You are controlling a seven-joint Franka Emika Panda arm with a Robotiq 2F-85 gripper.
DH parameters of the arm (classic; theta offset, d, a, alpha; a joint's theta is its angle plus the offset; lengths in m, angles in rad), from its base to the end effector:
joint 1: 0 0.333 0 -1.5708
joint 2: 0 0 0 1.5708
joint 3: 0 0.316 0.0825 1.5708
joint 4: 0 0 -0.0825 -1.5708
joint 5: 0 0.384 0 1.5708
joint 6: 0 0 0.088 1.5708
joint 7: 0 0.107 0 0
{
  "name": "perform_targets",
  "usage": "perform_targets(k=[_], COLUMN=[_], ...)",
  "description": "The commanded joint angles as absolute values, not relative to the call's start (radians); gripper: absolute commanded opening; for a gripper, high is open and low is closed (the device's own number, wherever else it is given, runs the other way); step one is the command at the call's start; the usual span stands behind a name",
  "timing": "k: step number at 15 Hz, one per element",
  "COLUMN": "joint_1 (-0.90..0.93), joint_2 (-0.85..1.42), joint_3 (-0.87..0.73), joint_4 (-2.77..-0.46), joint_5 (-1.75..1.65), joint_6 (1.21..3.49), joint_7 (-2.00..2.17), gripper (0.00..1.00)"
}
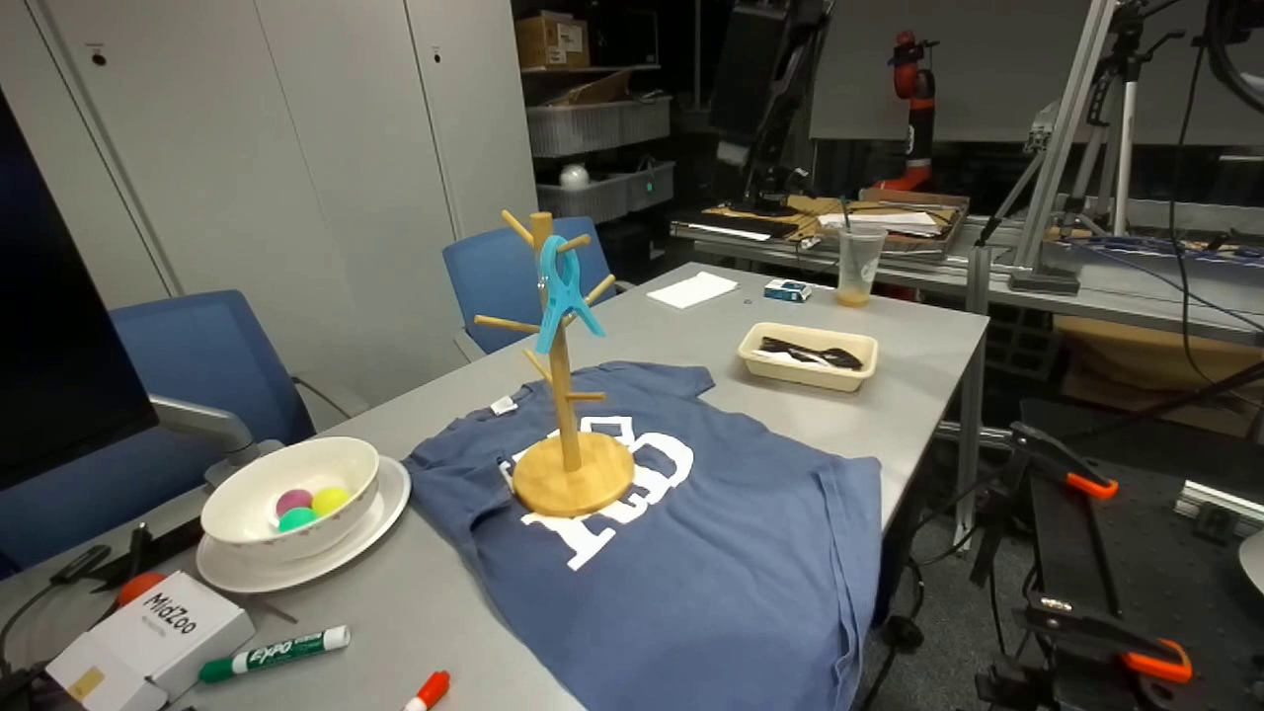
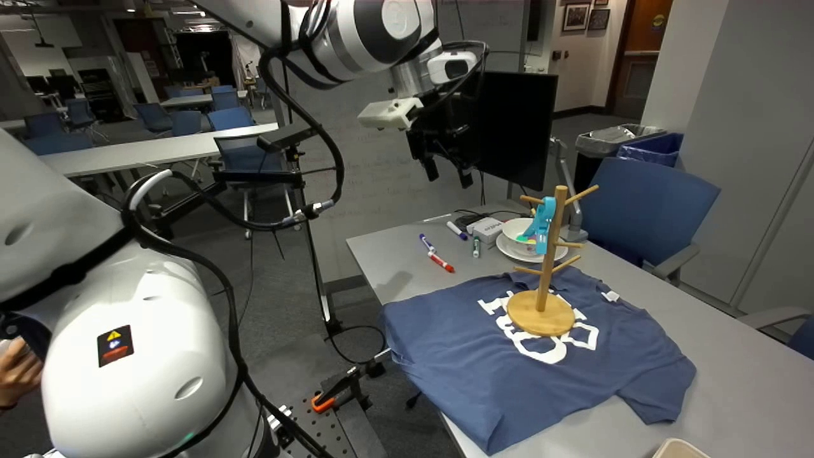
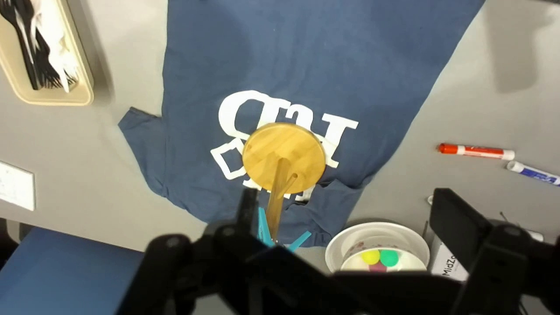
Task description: Pick up the light blue cloth peg and put it on the table.
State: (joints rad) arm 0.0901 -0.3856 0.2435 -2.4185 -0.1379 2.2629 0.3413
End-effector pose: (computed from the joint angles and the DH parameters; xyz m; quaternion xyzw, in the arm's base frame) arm 0.4246 0.1484 0.4707 0.9884 0.0305 0.1349 0.0623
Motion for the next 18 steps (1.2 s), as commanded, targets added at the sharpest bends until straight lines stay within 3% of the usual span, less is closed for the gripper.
perform_targets(k=[1, 12, 18], joint_1=[0.05, 0.066, 0.04], joint_2=[-0.348, -0.354, -0.256], joint_3=[0.274, 0.261, 0.285], joint_4=[-2.459, -2.47, -2.499], joint_5=[-0.244, -0.238, -0.266], joint_6=[2.42, 2.395, 2.498], joint_7=[0.437, 0.421, 0.559], gripper=[1.0, 1.0, 1.0])
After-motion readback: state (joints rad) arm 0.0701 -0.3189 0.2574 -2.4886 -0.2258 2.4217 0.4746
